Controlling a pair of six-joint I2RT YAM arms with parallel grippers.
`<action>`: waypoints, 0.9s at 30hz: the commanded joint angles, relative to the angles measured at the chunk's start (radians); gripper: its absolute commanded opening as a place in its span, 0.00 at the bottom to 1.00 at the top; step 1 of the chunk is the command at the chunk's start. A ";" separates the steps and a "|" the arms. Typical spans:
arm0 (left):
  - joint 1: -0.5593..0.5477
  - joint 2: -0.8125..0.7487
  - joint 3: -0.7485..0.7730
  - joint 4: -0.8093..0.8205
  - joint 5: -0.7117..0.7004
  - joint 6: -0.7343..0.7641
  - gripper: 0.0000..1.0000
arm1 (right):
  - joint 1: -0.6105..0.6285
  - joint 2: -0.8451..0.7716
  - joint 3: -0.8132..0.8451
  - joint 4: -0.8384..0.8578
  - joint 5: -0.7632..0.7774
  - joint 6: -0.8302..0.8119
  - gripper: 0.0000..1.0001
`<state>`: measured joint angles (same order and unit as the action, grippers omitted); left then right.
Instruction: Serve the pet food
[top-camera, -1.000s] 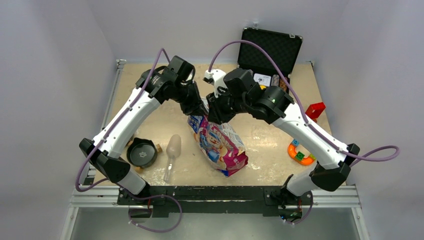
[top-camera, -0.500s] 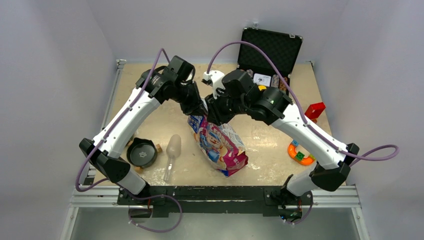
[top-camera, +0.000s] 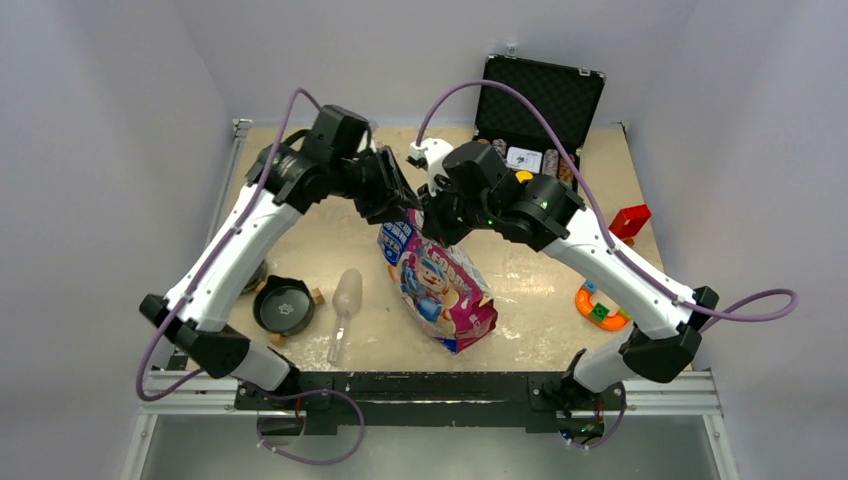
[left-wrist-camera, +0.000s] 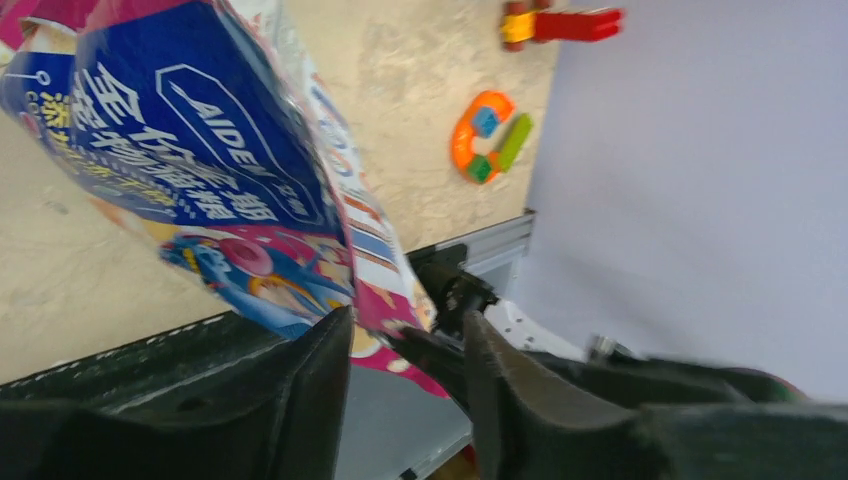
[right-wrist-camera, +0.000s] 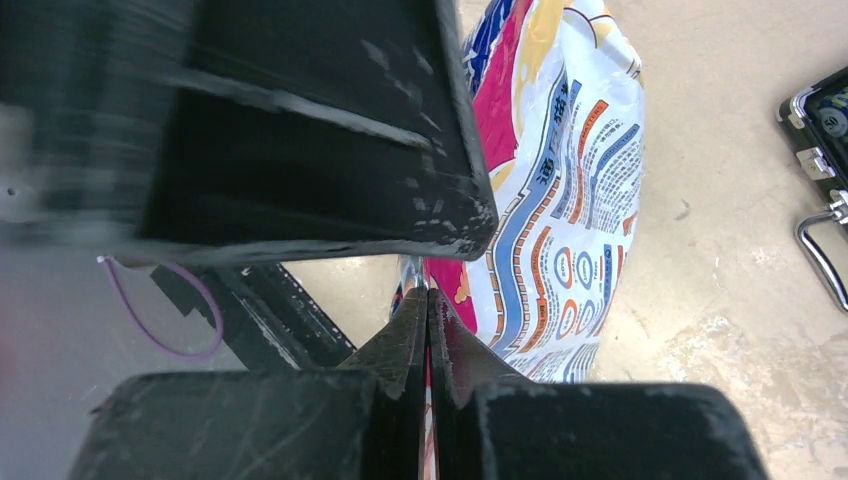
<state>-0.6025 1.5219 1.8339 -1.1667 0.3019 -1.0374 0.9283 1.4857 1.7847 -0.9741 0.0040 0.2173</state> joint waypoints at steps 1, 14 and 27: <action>0.011 -0.190 -0.060 0.164 -0.032 -0.022 0.58 | -0.005 0.001 0.019 -0.001 0.061 0.021 0.00; 0.004 -0.417 -0.504 0.549 0.045 -0.214 0.55 | -0.262 -0.101 -0.164 0.174 -0.526 0.323 0.00; -0.027 -0.448 -0.599 0.642 -0.020 -0.308 0.40 | -0.317 -0.151 -0.344 0.394 -0.755 0.484 0.00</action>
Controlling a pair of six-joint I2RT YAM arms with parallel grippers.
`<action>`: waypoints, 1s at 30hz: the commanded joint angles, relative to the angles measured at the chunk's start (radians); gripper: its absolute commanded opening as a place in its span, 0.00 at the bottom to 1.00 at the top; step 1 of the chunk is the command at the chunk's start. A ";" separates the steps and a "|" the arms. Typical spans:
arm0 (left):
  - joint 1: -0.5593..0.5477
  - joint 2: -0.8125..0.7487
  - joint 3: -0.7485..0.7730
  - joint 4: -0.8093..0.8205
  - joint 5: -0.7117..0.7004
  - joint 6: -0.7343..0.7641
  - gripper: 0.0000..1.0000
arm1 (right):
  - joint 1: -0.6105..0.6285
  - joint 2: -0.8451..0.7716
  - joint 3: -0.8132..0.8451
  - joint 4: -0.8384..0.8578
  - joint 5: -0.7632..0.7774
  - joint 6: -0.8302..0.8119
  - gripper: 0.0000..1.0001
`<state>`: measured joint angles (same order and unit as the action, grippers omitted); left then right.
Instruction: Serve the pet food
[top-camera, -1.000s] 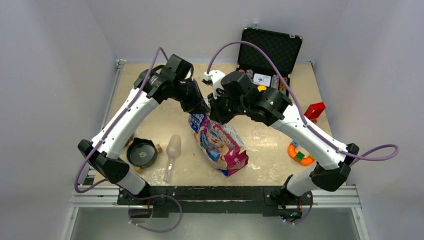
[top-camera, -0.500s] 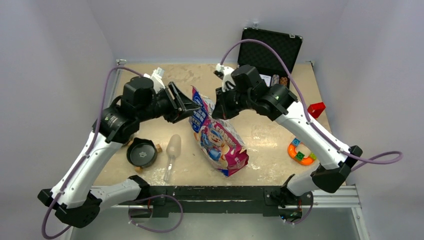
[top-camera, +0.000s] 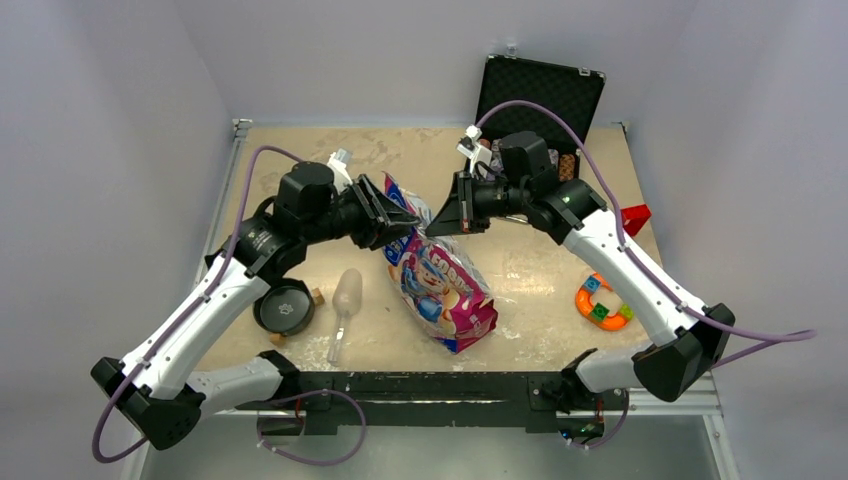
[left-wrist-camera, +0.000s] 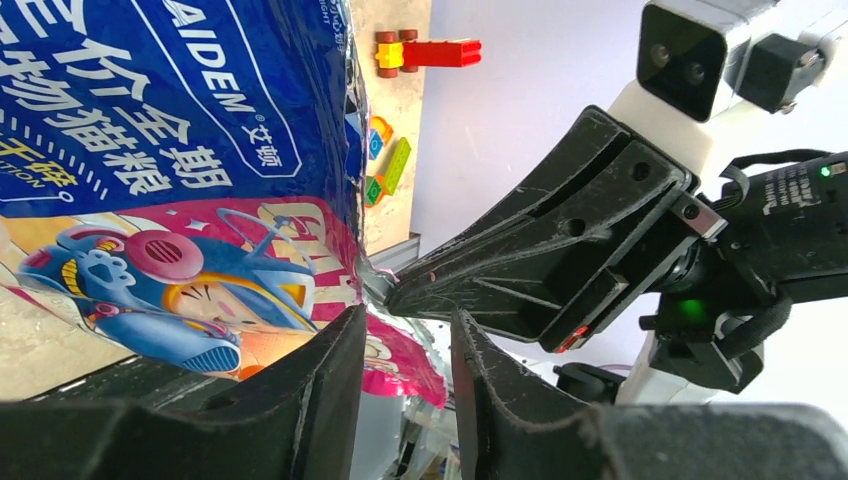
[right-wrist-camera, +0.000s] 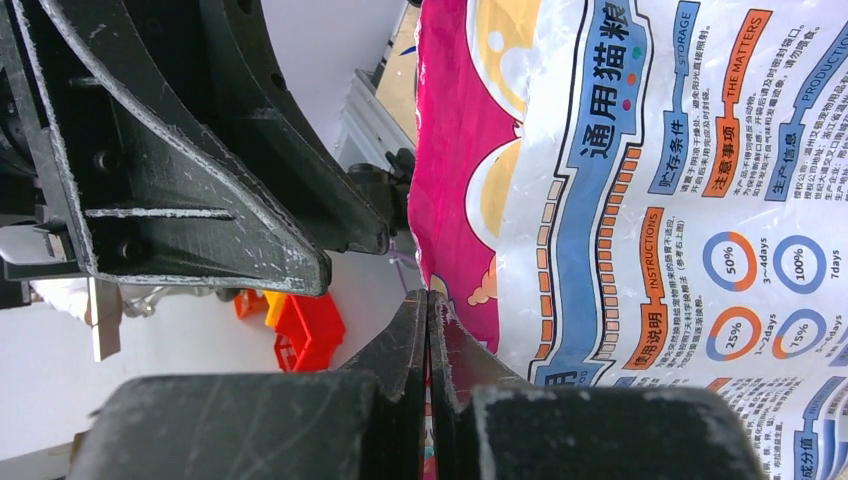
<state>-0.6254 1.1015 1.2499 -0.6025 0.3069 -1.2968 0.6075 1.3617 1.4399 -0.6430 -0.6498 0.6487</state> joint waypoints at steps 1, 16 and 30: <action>-0.004 -0.027 -0.016 0.077 -0.033 -0.056 0.40 | 0.003 -0.027 0.002 0.064 -0.097 0.054 0.00; -0.012 0.015 0.011 -0.053 -0.057 -0.083 0.28 | -0.005 -0.020 0.020 0.045 -0.065 0.063 0.00; -0.050 0.080 -0.006 0.004 -0.025 -0.088 0.14 | -0.005 -0.018 0.042 0.013 -0.022 0.045 0.00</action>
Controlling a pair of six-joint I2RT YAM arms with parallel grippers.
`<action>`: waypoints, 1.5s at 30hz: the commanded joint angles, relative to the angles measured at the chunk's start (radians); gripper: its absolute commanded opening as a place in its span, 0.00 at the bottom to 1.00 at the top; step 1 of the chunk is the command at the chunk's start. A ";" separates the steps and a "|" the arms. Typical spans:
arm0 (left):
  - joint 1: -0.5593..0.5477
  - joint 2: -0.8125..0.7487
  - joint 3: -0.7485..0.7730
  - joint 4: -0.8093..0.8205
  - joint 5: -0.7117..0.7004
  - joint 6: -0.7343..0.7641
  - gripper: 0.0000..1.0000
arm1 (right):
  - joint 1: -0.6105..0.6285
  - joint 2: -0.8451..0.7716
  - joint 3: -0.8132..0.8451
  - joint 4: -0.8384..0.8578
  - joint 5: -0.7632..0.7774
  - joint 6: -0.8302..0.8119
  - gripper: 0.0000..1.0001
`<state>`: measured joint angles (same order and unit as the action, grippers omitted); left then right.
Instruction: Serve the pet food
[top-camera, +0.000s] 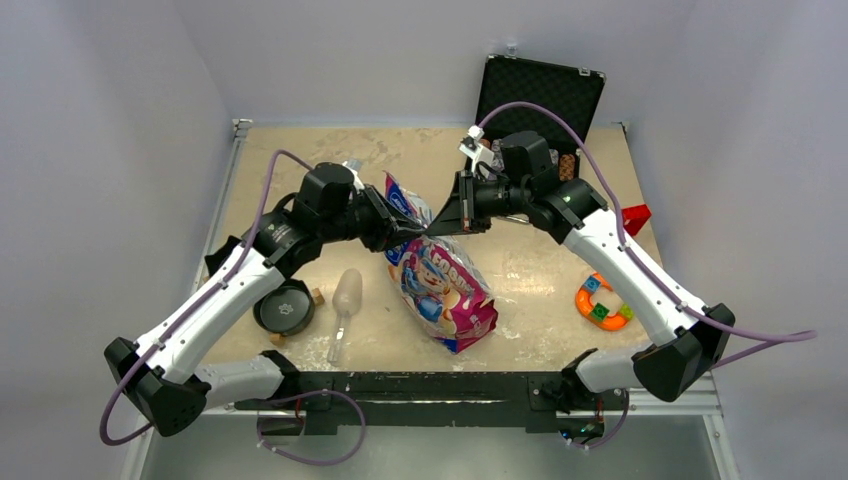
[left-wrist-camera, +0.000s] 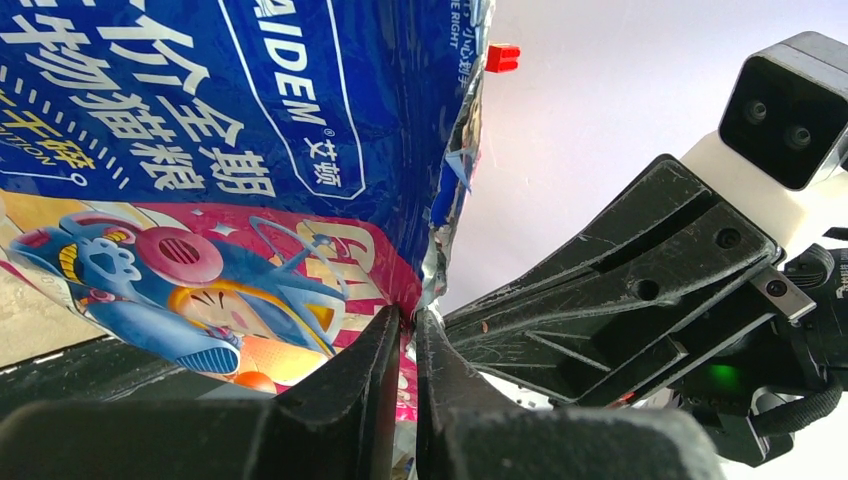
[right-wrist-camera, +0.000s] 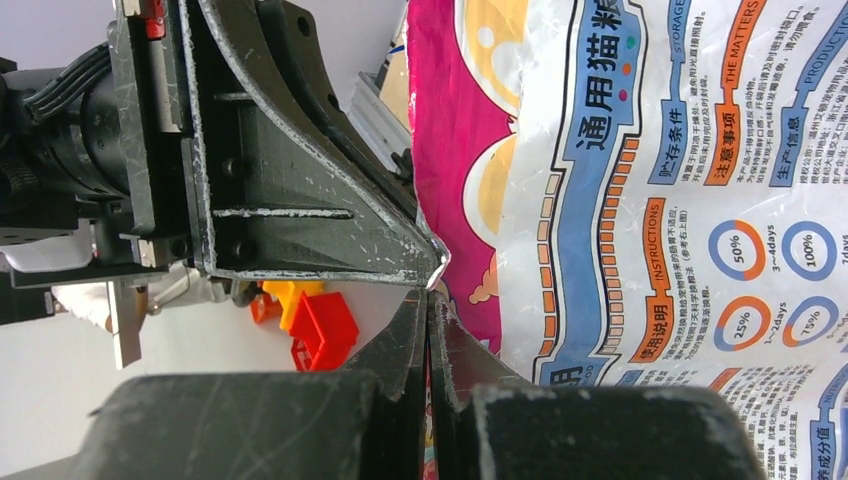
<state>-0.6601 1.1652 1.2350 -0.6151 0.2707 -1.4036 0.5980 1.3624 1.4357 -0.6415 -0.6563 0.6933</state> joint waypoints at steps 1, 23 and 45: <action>-0.015 0.022 0.017 0.019 0.008 0.038 0.14 | 0.006 -0.019 0.058 -0.009 0.022 -0.023 0.00; -0.018 0.024 0.171 -0.029 -0.013 0.135 0.00 | 0.272 0.127 0.335 -0.414 0.811 -0.355 0.08; -0.023 -0.014 -0.018 0.179 0.112 0.048 0.26 | 0.042 -0.030 0.167 -0.180 0.225 -0.024 0.00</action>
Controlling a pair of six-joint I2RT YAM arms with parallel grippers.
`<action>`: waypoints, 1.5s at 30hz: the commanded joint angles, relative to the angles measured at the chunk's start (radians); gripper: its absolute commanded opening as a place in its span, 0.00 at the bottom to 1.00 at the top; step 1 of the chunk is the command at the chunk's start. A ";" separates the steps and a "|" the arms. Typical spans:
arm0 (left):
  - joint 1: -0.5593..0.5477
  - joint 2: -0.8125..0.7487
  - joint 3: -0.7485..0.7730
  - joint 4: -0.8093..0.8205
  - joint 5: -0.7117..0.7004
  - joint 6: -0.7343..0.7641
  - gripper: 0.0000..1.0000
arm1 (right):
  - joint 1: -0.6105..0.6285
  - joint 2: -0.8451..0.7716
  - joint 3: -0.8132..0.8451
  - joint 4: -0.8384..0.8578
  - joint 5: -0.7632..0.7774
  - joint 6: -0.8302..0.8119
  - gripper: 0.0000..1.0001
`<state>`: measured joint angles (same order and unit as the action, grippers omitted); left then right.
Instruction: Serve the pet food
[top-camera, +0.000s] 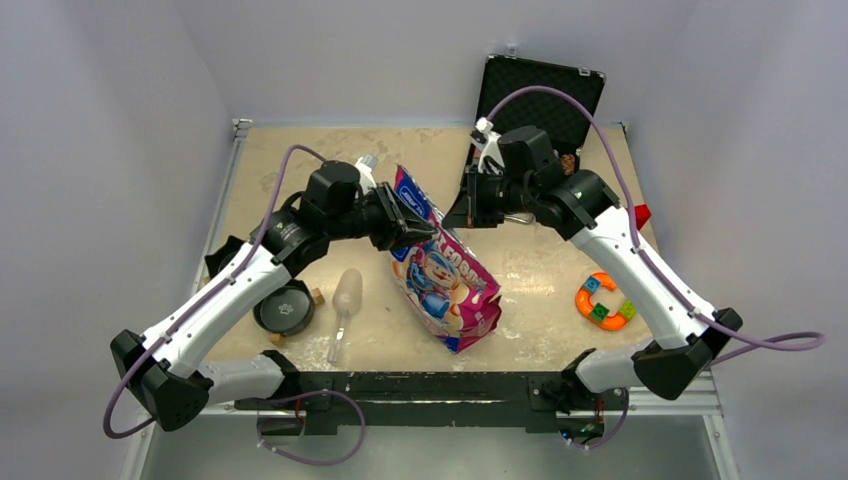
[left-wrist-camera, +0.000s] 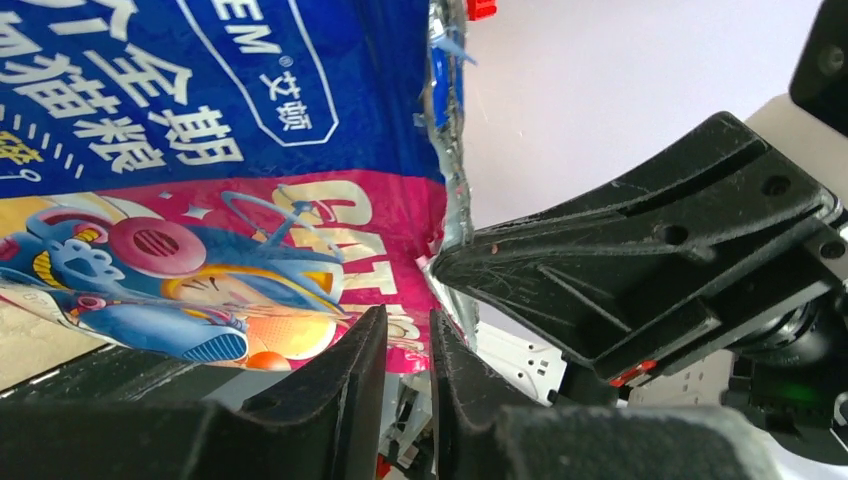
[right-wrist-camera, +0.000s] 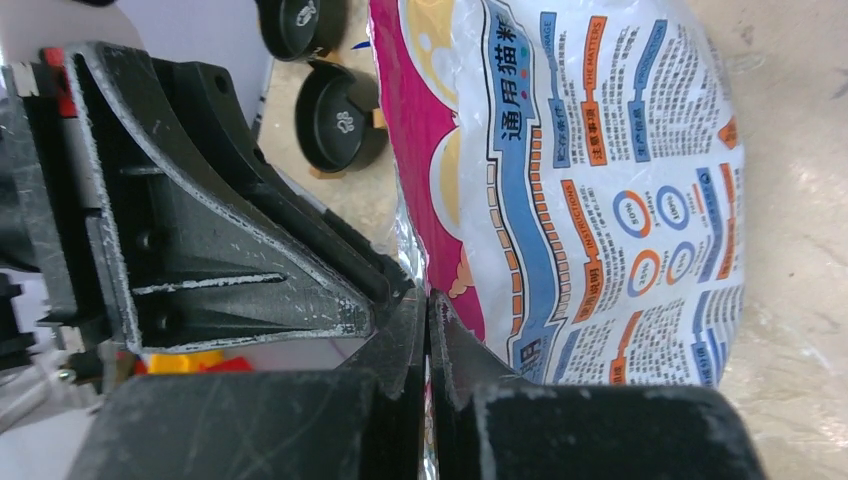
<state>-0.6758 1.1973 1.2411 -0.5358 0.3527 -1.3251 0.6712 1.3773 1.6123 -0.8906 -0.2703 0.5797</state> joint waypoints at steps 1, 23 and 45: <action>-0.010 -0.047 -0.033 0.106 0.032 -0.041 0.27 | -0.032 -0.042 -0.008 0.072 -0.170 0.093 0.00; -0.056 -0.064 -0.127 0.197 0.011 -0.133 0.29 | -0.032 -0.037 -0.002 0.074 -0.156 0.108 0.00; -0.056 -0.004 -0.082 0.210 -0.014 -0.128 0.46 | -0.023 -0.044 -0.011 0.065 -0.126 0.099 0.00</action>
<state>-0.7280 1.1610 1.0904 -0.3546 0.3641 -1.4643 0.6369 1.3716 1.5818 -0.8581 -0.3851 0.6781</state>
